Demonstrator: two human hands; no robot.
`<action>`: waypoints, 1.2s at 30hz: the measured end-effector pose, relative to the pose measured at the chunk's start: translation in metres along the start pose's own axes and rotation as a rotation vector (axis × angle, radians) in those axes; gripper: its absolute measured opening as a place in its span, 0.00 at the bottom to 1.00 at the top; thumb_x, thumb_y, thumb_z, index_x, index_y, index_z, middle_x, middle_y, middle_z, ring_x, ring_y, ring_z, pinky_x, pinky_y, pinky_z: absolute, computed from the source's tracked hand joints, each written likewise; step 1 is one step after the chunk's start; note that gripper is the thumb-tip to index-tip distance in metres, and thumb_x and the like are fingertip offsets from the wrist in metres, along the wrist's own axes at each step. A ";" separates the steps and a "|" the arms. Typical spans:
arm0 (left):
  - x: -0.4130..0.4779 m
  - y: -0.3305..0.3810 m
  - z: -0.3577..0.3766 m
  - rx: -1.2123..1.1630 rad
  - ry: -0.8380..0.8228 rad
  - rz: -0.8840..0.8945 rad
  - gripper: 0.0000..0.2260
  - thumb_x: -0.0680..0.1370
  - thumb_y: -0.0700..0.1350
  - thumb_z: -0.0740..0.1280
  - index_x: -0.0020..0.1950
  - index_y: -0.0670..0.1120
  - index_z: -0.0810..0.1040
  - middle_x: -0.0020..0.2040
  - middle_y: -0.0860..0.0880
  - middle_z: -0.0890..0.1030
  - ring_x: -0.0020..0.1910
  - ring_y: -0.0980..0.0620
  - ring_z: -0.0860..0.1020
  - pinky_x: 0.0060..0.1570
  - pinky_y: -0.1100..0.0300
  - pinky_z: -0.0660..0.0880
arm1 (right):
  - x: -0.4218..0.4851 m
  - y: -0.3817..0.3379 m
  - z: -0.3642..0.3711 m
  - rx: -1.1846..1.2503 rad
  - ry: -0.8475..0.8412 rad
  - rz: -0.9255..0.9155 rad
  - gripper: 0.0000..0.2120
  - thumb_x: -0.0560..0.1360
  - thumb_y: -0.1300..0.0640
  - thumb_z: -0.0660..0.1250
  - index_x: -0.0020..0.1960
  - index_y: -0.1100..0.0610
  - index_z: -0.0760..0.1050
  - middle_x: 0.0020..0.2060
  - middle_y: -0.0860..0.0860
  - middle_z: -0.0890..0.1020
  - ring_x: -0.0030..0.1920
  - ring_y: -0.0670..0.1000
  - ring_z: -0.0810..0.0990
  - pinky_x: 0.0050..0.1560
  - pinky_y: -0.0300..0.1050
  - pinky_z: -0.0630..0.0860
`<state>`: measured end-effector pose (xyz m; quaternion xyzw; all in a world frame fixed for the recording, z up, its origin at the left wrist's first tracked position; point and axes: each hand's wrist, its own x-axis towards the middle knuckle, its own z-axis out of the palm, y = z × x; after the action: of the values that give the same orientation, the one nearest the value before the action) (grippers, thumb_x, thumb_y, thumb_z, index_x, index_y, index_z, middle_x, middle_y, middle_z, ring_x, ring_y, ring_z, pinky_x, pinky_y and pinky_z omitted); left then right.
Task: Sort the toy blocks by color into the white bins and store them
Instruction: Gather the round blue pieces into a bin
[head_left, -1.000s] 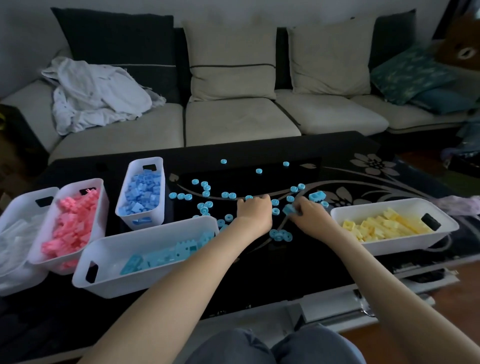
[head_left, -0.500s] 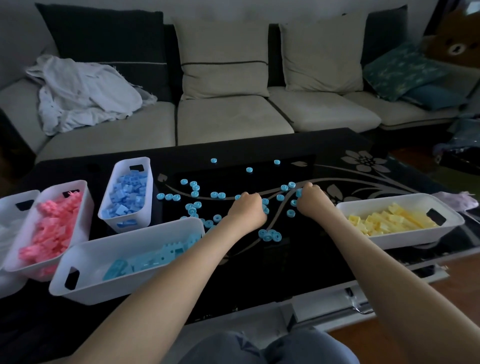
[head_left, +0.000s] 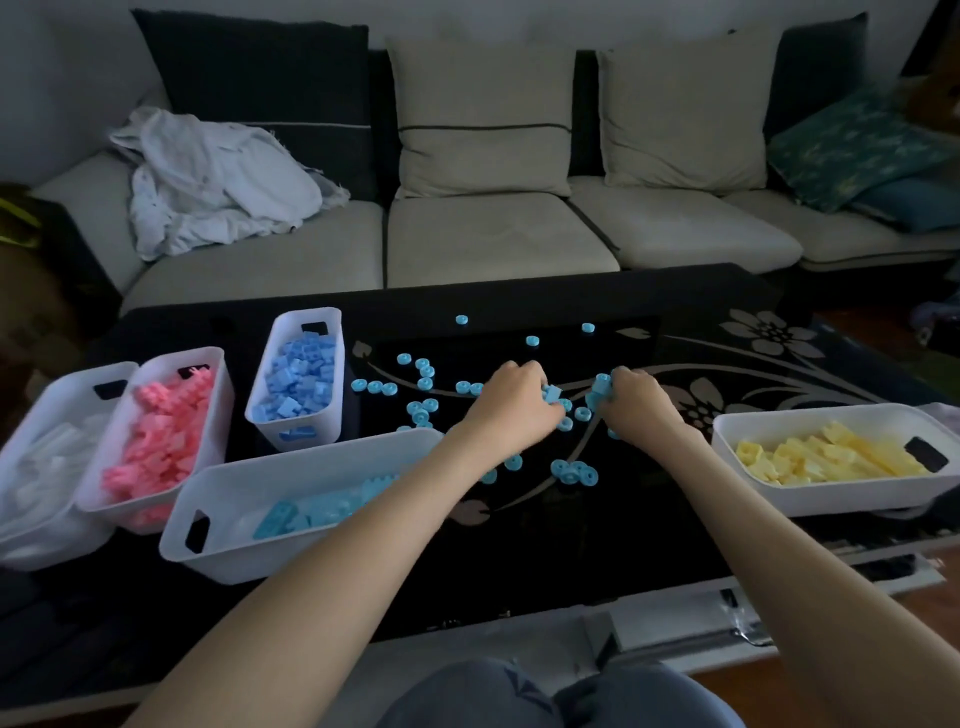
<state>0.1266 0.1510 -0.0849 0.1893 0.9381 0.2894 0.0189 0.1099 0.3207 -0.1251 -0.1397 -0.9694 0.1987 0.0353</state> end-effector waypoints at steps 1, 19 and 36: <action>-0.004 -0.004 -0.009 0.021 0.024 0.003 0.10 0.76 0.46 0.66 0.55 0.43 0.74 0.52 0.49 0.71 0.49 0.52 0.74 0.43 0.62 0.69 | -0.005 -0.008 -0.004 0.045 0.023 -0.028 0.09 0.77 0.61 0.60 0.55 0.64 0.70 0.52 0.57 0.73 0.49 0.57 0.75 0.42 0.45 0.69; -0.123 -0.132 -0.089 0.220 -0.017 -0.141 0.25 0.78 0.52 0.65 0.71 0.45 0.63 0.48 0.50 0.78 0.47 0.52 0.77 0.47 0.59 0.73 | -0.101 -0.146 0.022 0.103 -0.368 -0.773 0.18 0.77 0.47 0.63 0.66 0.49 0.69 0.59 0.46 0.72 0.60 0.46 0.68 0.63 0.43 0.63; -0.109 -0.159 -0.088 0.346 0.044 -0.072 0.12 0.81 0.46 0.59 0.62 0.49 0.76 0.56 0.51 0.77 0.59 0.50 0.70 0.57 0.58 0.68 | -0.053 -0.087 0.065 -0.103 -0.143 -0.518 0.06 0.77 0.54 0.61 0.53 0.54 0.72 0.47 0.48 0.73 0.52 0.51 0.73 0.53 0.43 0.64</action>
<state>0.1607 -0.0571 -0.1068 0.1495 0.9803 0.1270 -0.0241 0.1306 0.2042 -0.1508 0.1256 -0.9817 0.1430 0.0095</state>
